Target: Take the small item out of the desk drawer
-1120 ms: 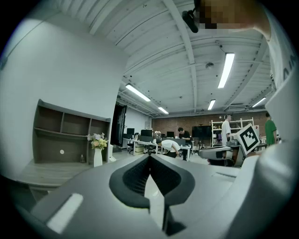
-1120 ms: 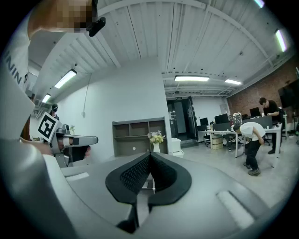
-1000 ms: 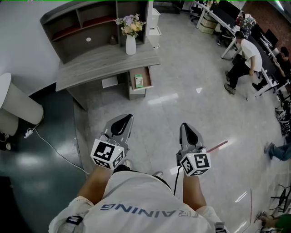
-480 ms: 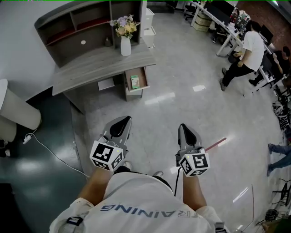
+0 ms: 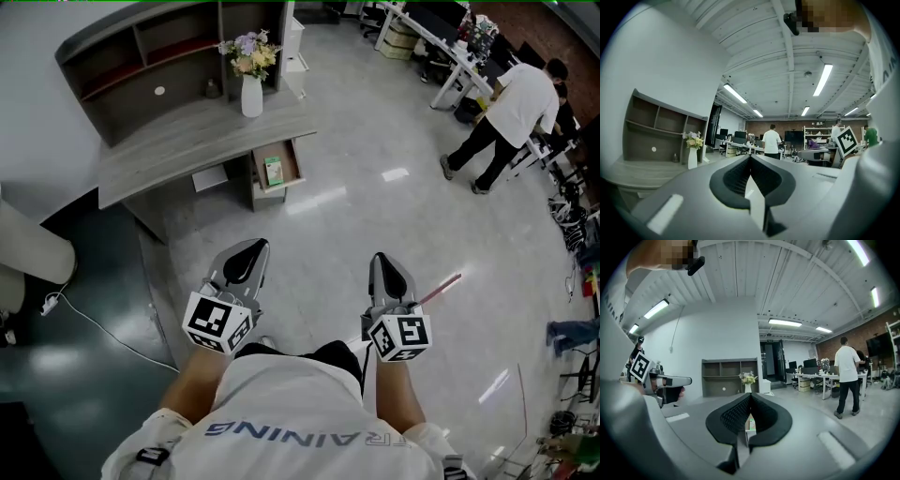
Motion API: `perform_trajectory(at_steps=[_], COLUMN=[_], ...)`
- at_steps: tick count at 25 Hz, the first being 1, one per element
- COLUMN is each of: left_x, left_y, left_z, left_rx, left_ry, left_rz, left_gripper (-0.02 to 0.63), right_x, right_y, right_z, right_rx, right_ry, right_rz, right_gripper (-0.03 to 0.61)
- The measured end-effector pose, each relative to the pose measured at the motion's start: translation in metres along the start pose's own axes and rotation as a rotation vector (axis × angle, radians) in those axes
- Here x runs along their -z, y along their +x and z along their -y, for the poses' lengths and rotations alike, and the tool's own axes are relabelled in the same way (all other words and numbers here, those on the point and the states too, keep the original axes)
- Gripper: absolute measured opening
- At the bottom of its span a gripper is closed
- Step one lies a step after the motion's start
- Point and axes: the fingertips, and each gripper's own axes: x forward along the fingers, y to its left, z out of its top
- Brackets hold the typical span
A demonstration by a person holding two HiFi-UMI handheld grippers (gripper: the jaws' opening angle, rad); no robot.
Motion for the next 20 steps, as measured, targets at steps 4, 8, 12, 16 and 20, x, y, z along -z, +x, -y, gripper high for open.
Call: perform_trajectory(at_steps=[4,8,12,16,20], left_x=[0.002,0.002,0.003,0.001,-0.005], left_y=[0.001,0.012,0.025,0.05,0.093], left_z=[-0.02,-0.034,-0.054,-0.077,-0.085], left_rx=[0.01,0.01,-0.024,-0.082,-0.114], left_ry=[-0.017,-0.021,-0.018,-0.007,-0.001], left_rz=[-0.007,-0.003,-0.007,-0.016,-0.018], left_gripper=[-0.002,-0.002,-0.002,-0.002,-0.002], right_x=[0.003,0.002,0.002,-0.003,-0.014], right_y=[0.013,0.034,0.063,0.107,0.152], right_z=[-0.015,-0.011,-0.007,0.005,0.034], right_rx=[-0.002,-0.006,-0.035,-0.093,-0.132], right_ry=[-0.006,-0.003,-0.007,-0.006,-0.005], right_rz=[-0.019,-0.025,-0.021,-0.015,-0.017], right_gripper=[0.015,0.015,0.015,0.015,0.015])
